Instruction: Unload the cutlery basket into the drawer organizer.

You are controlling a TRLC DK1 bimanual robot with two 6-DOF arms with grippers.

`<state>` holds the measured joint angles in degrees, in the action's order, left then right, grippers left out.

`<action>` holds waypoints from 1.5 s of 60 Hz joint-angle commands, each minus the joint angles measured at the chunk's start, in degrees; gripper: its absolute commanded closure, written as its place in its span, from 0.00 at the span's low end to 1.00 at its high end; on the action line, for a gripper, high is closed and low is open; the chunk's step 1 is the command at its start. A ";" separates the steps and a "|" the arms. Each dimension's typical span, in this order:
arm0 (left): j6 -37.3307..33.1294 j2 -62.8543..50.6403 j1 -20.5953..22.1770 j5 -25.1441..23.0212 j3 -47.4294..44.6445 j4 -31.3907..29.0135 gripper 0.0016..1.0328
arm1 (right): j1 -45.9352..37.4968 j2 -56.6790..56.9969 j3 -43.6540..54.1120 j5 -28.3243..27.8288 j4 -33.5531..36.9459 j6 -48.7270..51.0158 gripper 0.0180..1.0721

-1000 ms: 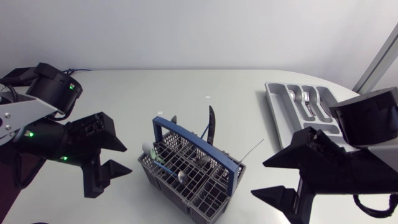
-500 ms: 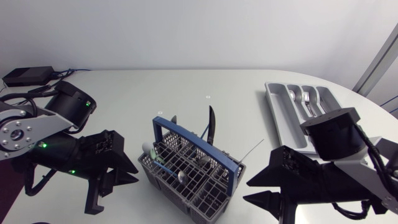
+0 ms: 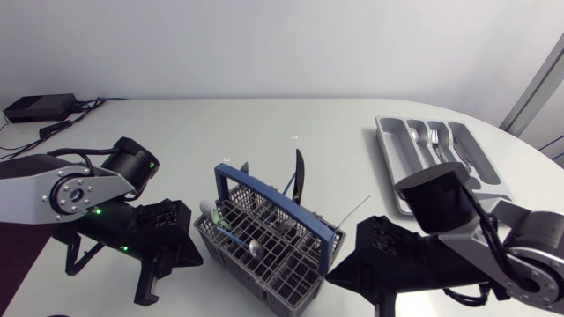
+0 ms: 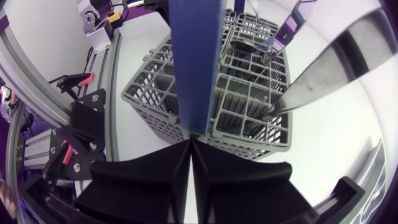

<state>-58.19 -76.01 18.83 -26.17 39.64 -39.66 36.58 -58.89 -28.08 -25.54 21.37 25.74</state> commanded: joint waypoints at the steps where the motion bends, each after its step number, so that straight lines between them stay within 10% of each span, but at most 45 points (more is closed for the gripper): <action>1: -1.31 -1.86 0.59 -1.16 2.11 1.34 0.78 | -1.25 -3.42 -1.19 0.67 -3.26 -0.78 0.94; 38: 3.44 -7.75 6.83 -3.71 9.67 5.38 0.78 | -16.45 -21.26 -15.34 1.90 -11.87 0.89 0.94; 61: -4.12 4.03 -11.27 -6.17 4.84 0.90 0.77 | -17.51 -7.02 -6.55 1.02 -5.63 2.56 0.94; 90: 1.50 -12.50 -2.92 -5.20 11.16 10.39 0.77 | -10.56 -17.92 -9.28 4.71 -12.49 -0.51 0.94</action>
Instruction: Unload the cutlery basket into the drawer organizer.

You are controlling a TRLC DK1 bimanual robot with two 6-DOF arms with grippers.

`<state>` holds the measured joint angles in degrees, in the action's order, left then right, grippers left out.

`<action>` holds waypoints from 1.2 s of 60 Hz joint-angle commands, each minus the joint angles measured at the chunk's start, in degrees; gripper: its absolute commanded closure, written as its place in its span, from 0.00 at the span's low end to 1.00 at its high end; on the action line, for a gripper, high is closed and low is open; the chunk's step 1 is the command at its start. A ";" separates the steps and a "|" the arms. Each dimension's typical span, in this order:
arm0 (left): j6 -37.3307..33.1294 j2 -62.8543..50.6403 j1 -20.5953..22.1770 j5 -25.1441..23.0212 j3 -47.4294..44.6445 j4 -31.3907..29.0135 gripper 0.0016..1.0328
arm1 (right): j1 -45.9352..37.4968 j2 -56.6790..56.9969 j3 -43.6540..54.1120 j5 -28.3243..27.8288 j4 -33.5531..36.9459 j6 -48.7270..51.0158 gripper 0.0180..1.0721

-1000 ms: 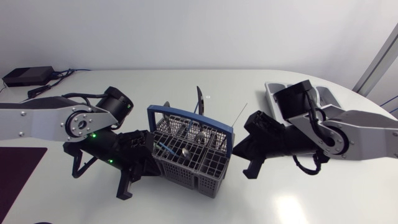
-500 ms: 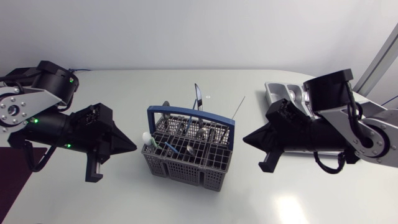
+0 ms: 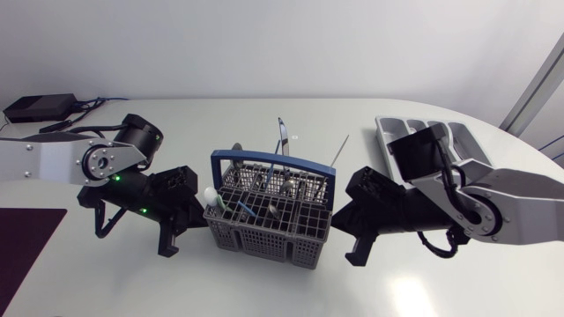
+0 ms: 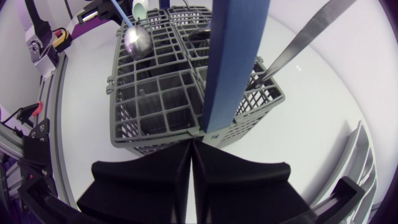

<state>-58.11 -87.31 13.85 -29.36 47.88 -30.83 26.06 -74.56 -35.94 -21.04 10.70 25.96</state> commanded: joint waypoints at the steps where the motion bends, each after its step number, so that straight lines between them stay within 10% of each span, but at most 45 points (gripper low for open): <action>1: 1.68 -1.20 2.59 -2.01 3.19 1.65 0.77 | -0.49 -3.04 -1.94 0.21 -1.91 -0.64 0.94; 59: 4.76 0.65 0.04 -0.87 4.15 3.76 0.76 | -6.11 -4.36 -4.13 6.36 -3.58 0.85 0.92; 72: 2.12 15.50 -3.48 -0.87 -4.20 3.76 0.76 | -8.05 9.61 2.19 8.21 0.38 1.29 0.66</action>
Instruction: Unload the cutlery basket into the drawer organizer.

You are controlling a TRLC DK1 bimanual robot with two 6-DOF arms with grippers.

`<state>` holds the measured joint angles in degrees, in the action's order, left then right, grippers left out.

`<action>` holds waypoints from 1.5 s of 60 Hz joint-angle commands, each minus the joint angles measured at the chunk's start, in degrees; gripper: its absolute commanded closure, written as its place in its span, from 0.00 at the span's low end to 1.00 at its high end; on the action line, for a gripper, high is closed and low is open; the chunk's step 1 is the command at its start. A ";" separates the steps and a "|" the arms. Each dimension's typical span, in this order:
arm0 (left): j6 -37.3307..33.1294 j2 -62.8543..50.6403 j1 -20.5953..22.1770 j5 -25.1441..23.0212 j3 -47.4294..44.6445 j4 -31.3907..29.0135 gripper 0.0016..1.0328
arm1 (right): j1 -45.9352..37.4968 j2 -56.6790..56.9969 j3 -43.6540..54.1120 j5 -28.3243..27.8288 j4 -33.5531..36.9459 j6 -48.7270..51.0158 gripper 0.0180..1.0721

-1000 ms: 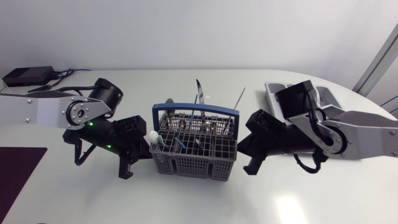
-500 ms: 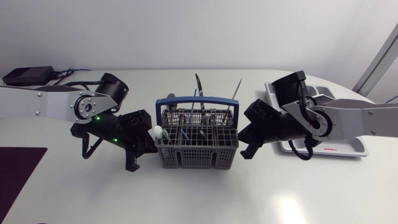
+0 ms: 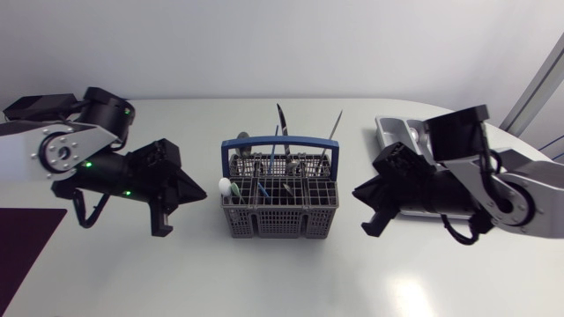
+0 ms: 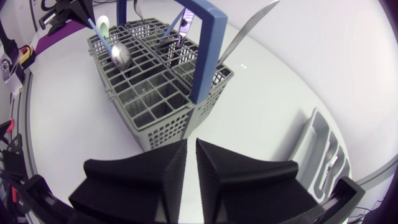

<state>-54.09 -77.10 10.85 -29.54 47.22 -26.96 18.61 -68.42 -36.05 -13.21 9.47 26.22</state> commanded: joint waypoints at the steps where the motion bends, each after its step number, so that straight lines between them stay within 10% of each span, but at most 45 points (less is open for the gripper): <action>1: -2.43 7.49 -0.31 -0.69 -4.51 -0.02 0.75 | -0.77 4.97 2.74 0.38 2.39 1.29 0.60; 16: -0.93 18.57 15.25 10.29 -6.35 6.22 0.65 | 0.02 14.19 5.99 0.29 7.31 2.26 0.26; 38: -8.76 4.85 32.04 24.18 5.86 6.75 0.48 | 6.09 19.20 9.86 1.96 5.73 3.05 0.12; 90: -34.16 -14.04 35.55 34.90 17.64 9.21 0.43 | 10.74 12.35 9.25 1.79 1.60 5.42 0.04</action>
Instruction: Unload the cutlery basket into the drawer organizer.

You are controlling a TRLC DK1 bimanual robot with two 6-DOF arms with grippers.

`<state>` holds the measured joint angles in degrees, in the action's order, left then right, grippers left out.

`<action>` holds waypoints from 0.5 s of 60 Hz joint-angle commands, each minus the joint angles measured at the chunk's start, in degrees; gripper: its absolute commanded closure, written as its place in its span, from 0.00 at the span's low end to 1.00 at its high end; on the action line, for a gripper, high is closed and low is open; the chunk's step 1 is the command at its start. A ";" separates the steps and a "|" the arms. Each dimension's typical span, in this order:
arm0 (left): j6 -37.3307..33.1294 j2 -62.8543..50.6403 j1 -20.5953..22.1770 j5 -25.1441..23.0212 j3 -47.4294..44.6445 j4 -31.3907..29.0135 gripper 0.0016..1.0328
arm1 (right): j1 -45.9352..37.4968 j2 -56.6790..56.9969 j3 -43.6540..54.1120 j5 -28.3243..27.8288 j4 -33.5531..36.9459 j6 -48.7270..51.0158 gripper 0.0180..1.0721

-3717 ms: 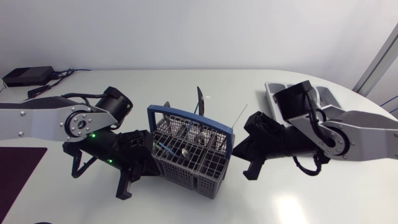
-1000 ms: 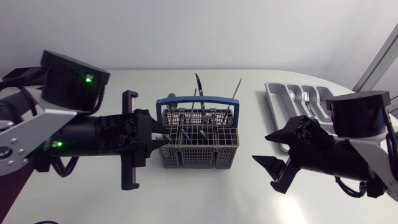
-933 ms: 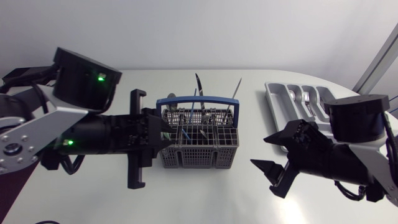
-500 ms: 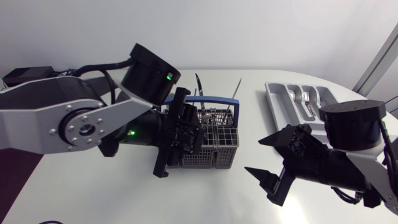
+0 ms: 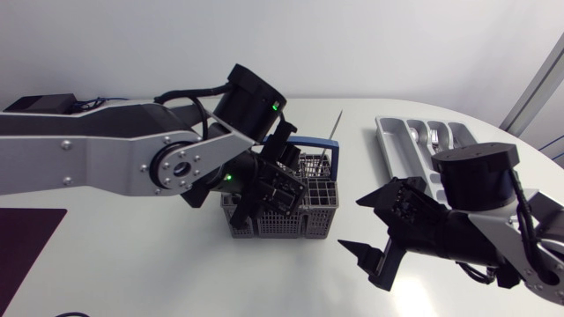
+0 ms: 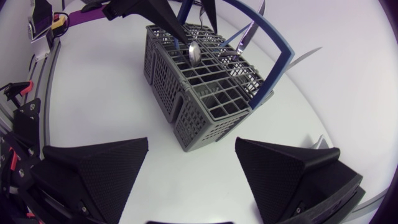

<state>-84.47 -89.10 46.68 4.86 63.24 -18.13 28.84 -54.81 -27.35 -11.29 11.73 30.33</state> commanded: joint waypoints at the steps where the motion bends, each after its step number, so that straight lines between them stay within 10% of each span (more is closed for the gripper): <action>1: -4.30 -2.31 -0.27 0.67 1.62 0.73 0.45 | 0.52 -1.44 0.55 -0.14 -0.74 1.31 0.04; 13: -6.41 -2.66 -0.36 1.11 1.27 1.26 0.68 | 0.43 -3.38 0.81 -0.40 -1.97 1.67 0.04; 30: -5.62 1.91 -0.27 1.11 1.62 -0.77 0.46 | 0.43 -4.70 1.16 -0.58 -2.76 2.11 0.04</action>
<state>-88.58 -89.95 46.59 5.48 63.44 -17.96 28.84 -58.67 -27.35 -11.75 10.00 31.40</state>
